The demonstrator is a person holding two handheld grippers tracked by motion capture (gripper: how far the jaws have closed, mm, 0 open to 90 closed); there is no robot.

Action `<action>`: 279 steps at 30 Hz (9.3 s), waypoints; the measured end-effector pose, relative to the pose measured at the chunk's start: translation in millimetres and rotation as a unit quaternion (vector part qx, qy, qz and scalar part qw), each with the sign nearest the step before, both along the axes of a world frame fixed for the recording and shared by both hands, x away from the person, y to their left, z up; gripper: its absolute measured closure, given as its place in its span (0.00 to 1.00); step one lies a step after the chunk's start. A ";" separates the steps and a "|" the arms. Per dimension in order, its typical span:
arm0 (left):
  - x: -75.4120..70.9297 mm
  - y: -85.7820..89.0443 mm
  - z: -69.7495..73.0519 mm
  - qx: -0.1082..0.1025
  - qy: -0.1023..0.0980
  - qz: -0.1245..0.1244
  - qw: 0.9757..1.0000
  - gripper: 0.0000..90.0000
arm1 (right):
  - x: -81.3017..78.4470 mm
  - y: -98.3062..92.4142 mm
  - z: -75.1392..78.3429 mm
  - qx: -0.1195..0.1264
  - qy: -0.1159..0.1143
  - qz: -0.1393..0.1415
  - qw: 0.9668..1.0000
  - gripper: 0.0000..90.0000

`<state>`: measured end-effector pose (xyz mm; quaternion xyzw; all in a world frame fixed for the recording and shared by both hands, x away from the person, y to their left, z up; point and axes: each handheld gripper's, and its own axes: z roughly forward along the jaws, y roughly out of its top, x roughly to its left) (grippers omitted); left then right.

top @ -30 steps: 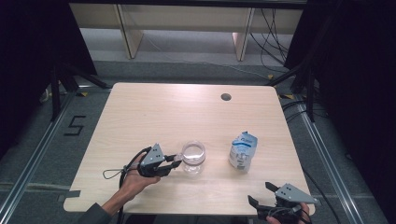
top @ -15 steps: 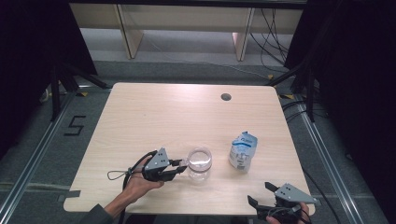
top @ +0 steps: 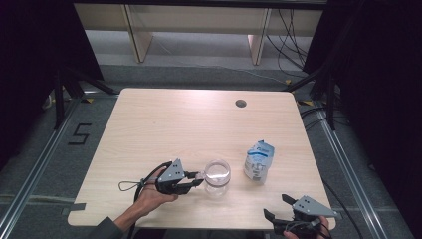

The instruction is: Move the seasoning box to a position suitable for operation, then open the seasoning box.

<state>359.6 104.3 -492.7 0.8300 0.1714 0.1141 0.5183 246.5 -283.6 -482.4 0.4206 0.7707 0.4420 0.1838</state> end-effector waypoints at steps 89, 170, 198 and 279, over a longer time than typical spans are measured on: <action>-8.6 5.0 46.3 -0.054 0.048 0.062 0.996 0.99 | 32.4 64.9 4.5 -0.013 -0.036 0.100 0.994 0.58; -8.4 3.3 38.6 -0.061 0.037 0.055 0.996 0.98 | 65.5 98.5 23.0 -0.009 -0.112 0.111 0.987 0.98; -34.7 43.9 17.6 -0.015 0.053 0.096 0.994 0.35 | 67.1 116.3 53.1 -0.013 -0.162 0.129 0.978 0.98; -35.0 48.7 -1.5 -0.005 0.065 0.112 0.991 0.18 | 43.4 20.0 21.1 0.042 -0.144 -0.038 0.988 0.18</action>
